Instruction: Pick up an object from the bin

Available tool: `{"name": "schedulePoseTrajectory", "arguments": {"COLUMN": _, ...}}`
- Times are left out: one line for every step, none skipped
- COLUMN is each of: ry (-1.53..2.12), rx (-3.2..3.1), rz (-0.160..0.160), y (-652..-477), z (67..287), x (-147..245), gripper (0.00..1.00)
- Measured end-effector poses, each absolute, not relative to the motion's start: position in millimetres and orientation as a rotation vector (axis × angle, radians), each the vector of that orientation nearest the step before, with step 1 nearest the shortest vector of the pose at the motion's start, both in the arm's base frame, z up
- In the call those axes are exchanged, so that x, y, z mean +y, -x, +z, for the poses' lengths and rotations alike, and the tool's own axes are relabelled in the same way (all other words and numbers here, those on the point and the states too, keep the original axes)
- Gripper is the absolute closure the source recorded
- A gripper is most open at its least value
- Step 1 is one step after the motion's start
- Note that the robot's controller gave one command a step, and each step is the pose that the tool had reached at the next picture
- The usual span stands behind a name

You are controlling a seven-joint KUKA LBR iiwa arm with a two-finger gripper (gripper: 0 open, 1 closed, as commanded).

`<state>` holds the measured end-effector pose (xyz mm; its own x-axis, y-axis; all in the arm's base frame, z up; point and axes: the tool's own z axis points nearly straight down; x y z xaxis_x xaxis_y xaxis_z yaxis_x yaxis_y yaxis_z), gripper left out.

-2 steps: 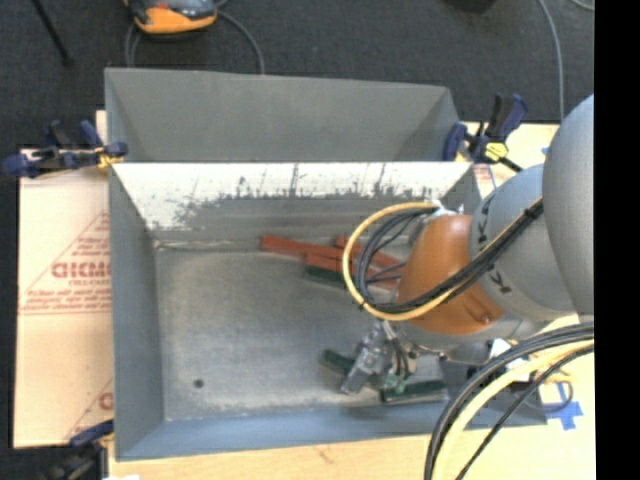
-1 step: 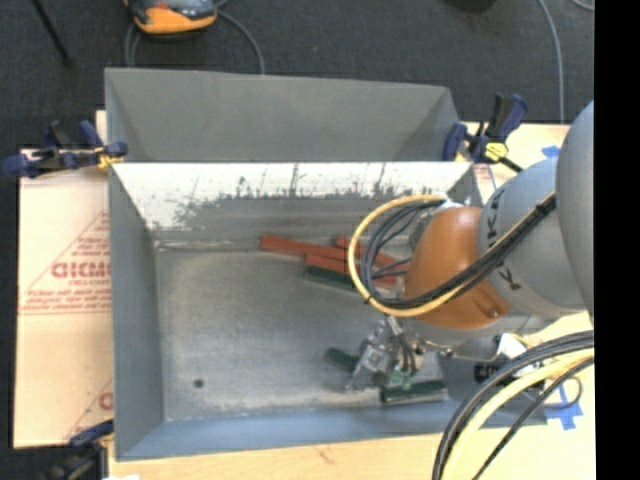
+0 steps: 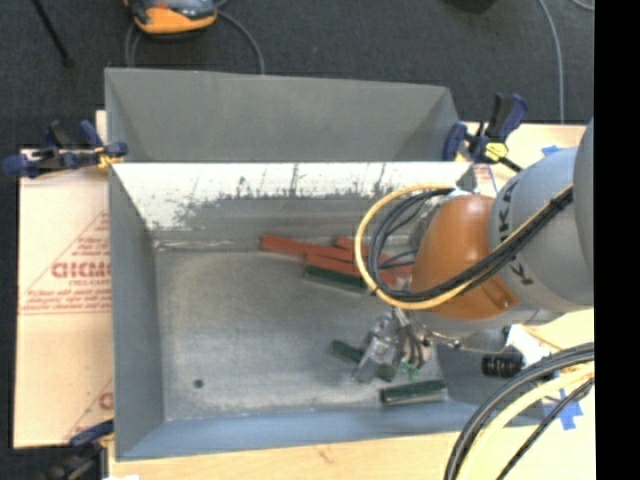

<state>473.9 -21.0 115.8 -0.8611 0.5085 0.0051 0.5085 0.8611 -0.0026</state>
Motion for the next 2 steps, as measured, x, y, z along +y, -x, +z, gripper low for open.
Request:
{"name": "schedulePoseTrajectory", "arguments": {"ry": 0.825, "rx": -3.033, "rz": -0.001, "y": -474.9, "z": 135, "x": -21, "gripper": 1.00}}
{"name": "schedulePoseTrajectory", "arguments": {"ry": 0.823, "rx": -3.034, "rz": -0.001, "y": -474.8, "z": 145, "x": -21, "gripper": 1.00}}
